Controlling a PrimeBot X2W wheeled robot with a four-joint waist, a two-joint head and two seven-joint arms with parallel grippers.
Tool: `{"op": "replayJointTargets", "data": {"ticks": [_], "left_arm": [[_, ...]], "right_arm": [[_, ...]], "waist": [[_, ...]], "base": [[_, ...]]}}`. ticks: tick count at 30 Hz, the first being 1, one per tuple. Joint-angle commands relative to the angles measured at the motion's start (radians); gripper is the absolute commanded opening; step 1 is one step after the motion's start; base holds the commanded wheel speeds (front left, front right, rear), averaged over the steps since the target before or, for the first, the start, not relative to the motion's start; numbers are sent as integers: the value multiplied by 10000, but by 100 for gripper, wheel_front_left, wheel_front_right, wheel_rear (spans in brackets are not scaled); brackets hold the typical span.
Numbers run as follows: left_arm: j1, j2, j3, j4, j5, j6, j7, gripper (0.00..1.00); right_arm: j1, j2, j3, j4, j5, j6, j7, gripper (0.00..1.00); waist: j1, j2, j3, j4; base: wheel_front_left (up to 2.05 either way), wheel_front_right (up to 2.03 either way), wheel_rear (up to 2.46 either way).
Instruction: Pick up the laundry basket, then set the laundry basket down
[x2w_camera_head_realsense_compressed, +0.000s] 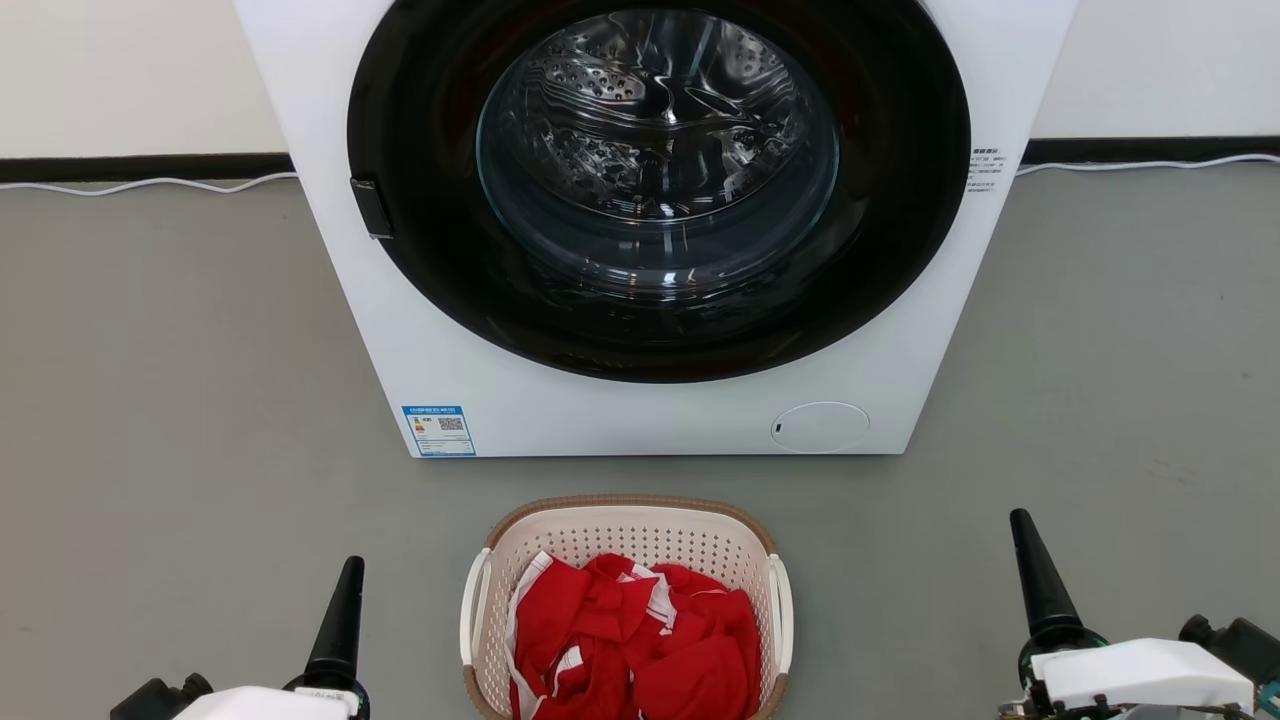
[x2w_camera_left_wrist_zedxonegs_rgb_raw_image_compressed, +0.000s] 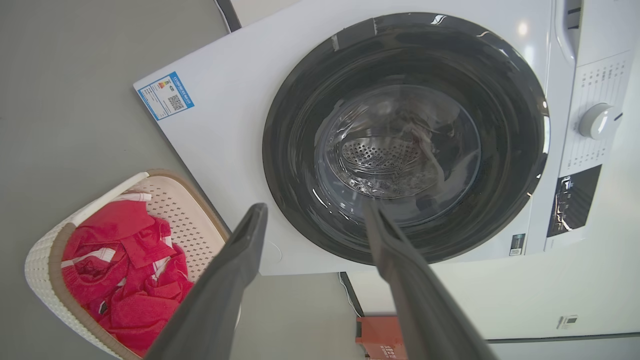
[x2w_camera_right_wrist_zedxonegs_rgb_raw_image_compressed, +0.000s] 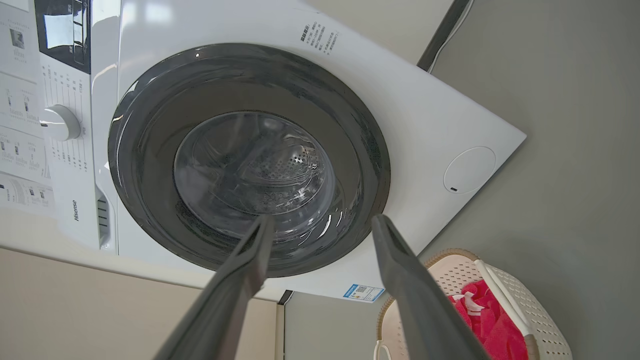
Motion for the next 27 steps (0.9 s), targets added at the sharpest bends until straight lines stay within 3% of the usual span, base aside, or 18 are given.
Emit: {"op": "replayJointTargets", "data": {"ticks": [1, 27], "left_arm": [[-342, 103, 140, -296, 196, -46, -92, 100], [-305, 367, 53, -465, 4316, -73, -857, 100]], "right_arm": [[-170, -109, 121, -351, -266, 0, -136, 100], [-235, -147, 416, -328, -4362, 0, -893, 100]], "waist": [[-1, 0, 0, -1], [-1, 0, 0, -23]], "base": [[0, 0, 0], [0, 0, 0]]}}
